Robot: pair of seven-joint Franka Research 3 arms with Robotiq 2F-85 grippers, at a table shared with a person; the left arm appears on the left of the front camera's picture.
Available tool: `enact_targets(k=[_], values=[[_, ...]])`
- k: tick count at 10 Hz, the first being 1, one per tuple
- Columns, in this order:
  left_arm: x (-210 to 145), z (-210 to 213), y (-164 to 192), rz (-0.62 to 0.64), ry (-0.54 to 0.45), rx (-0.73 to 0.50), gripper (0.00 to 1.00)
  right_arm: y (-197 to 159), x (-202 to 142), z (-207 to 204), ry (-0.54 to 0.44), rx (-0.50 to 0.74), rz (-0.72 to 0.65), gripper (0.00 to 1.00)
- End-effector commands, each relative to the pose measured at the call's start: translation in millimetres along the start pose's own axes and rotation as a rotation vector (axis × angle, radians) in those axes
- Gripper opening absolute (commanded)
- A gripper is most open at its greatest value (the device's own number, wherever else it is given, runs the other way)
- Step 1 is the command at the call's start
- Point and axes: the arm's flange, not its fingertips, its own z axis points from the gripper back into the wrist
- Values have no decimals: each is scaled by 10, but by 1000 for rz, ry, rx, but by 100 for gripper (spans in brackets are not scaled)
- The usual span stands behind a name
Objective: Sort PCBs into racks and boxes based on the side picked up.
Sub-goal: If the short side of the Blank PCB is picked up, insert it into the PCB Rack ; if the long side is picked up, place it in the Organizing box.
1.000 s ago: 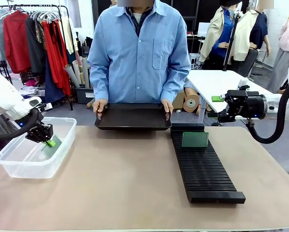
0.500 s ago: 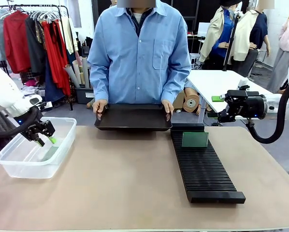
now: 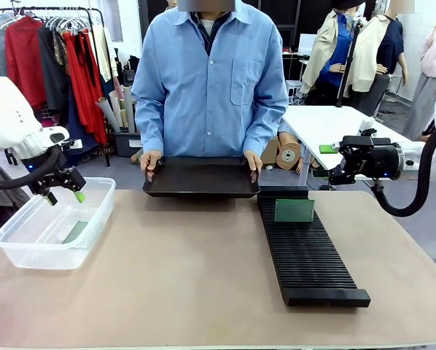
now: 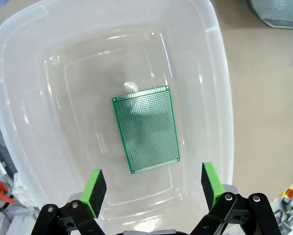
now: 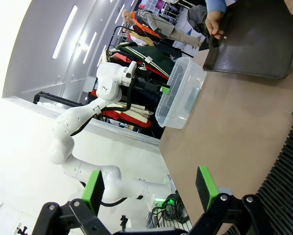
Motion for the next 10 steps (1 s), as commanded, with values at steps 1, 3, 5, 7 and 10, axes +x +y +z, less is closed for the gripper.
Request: enact_targets(k=[1,3,5,7,10], values=[[-79,12,-35,12,1,37,100,23,5,-8,1,6,3,100],[-75,29,-46,-2,-8,34,100,23,5,-8,1,6,3,100],[-64,11,-12,-10,-15,19,100,23,5,-8,1,6,3,100],[-57,3,-17,-14,-17,20,100,23,5,-8,1,6,3,100],[-55,-23,-15,-17,-11,18,100,23,5,-8,1,6,3,100]])
